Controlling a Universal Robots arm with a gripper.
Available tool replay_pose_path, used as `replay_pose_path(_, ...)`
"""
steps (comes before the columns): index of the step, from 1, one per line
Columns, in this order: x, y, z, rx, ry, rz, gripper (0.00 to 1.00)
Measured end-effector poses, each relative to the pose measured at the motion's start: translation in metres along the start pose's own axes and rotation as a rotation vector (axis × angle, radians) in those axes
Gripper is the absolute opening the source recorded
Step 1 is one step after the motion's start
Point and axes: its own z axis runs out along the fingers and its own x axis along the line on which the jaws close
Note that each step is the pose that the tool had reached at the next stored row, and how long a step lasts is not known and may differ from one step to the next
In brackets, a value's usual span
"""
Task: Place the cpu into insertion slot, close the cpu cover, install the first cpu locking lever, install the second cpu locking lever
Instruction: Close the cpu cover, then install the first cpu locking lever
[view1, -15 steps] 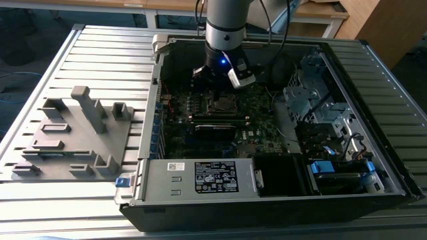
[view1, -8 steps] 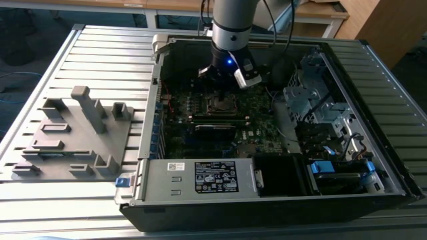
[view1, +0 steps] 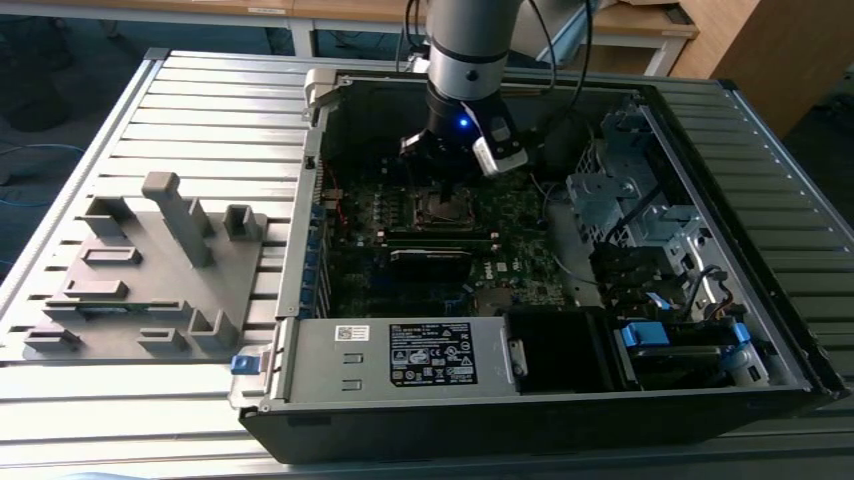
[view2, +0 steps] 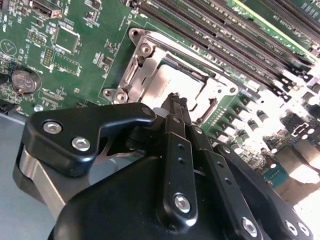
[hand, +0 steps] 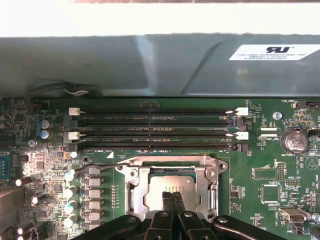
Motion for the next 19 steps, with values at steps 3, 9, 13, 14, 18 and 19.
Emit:
replay_pose_path(3,0.0000,0.0000,-0.0028,-0.0001,0.0000,0.000,0.11)
replay_pose_path(9,0.0000,0.0001,-0.0036,-0.0002,-0.0001,0.000,0.11)
replay_pose_path(13,0.0000,0.0001,-0.0042,-0.0002,-0.0001,0.000,0.11)
replay_pose_path(14,0.0000,0.0001,-0.0043,-0.0001,-0.0001,0.000,0.11)
replay_pose_path(18,0.0000,0.0001,-0.0055,0.0002,0.0001,0.000,0.11)
replay_pose_path(19,0.0000,0.0001,-0.0062,-0.0001,0.0000,0.000,0.11)
